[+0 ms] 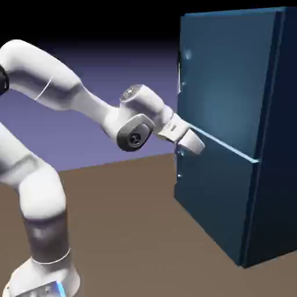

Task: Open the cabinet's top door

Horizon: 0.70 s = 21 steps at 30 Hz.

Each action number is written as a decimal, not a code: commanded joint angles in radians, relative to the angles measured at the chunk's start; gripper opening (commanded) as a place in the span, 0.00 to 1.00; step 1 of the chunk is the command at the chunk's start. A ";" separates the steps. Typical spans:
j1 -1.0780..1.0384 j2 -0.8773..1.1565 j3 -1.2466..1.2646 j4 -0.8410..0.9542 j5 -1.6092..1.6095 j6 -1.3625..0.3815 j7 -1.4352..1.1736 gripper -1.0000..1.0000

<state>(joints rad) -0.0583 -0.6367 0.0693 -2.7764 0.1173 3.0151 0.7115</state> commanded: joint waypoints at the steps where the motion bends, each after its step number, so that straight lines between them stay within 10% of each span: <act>1: -0.026 -0.025 0.026 0.012 0.044 -0.008 -0.011 0.50; 21: -0.547 -0.519 0.540 0.261 0.914 -0.170 -0.230 0.50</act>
<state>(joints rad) -0.6053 -1.1558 0.6091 -2.5152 1.0308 2.8448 0.4813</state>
